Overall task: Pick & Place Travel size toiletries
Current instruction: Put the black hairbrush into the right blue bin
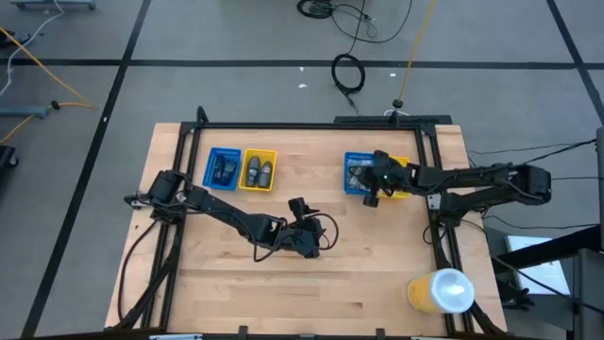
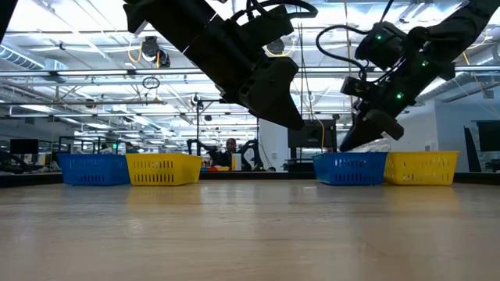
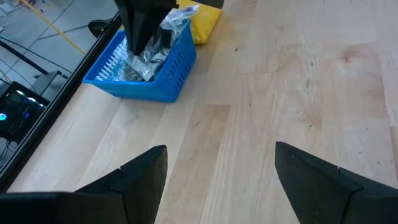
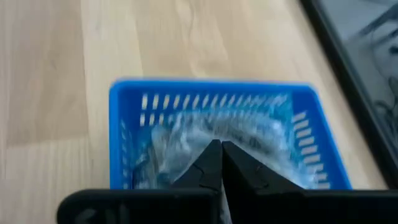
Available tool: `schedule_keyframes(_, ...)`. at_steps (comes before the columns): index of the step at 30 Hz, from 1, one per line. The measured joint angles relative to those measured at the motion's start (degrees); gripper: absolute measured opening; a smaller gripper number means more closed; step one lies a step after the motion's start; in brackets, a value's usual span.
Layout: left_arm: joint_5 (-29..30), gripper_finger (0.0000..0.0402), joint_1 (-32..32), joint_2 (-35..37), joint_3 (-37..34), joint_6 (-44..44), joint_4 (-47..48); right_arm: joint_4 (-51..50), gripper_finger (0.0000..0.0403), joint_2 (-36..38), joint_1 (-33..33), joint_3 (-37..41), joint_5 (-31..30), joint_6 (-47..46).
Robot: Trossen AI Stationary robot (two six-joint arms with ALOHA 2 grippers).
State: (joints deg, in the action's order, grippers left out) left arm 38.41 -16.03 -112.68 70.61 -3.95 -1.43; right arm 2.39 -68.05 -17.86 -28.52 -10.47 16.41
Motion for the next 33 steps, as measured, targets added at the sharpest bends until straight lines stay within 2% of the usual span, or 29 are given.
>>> schedule_keyframes(4, 0.00, 0.0292, 0.00, 0.00, 0.00, 0.03, 0.00, 0.84, 0.0001, 0.93, 1.45, 0.23, -0.65, 0.39)
schedule_keyframes(6, 0.00, 0.0292, 0.00, 0.00, 0.00, 0.11, 0.00, -1.40, 0.0001, 2.16, 2.56, -0.10, -3.30, -1.59)
schedule_keyframes(10, 0.00, 0.0292, 0.00, 0.00, 0.00, 0.15, 0.09, -15.87, 0.0001, 6.13, 4.10, -3.96, -11.78, -8.60)
schedule_keyframes(13, 0.00, 0.0292, 0.00, 0.00, 0.00, 0.14, 0.23, -27.02, 0.0001, 9.10, 4.28, -6.30, -12.00, -15.64)
schedule_keyframes(16, 0.00, 0.0292, 0.00, 0.00, 0.00, 0.12, 0.35, -32.42, 0.0001, 11.49, 4.28, -6.48, -12.01, -19.59)
schedule_keyframes(20, 0.00, 0.0292, 0.00, 0.00, 0.00, 0.09, 0.41, -35.09, 0.0001, 12.91, 4.06, -5.75, -11.91, -22.16)
schedule_keyframes(25, 0.00, 0.0292, 0.00, 0.00, 0.00, -0.11, 0.42, -35.42, 0.0001, 11.27, 3.95, -5.21, -11.73, -23.19)
schedule_keyframes(33, 0.00, 0.0292, 0.00, 0.00, 0.00, -0.32, 0.42, -27.89, 0.0000, 6.92, 1.76, -5.19, -11.90, -19.38)
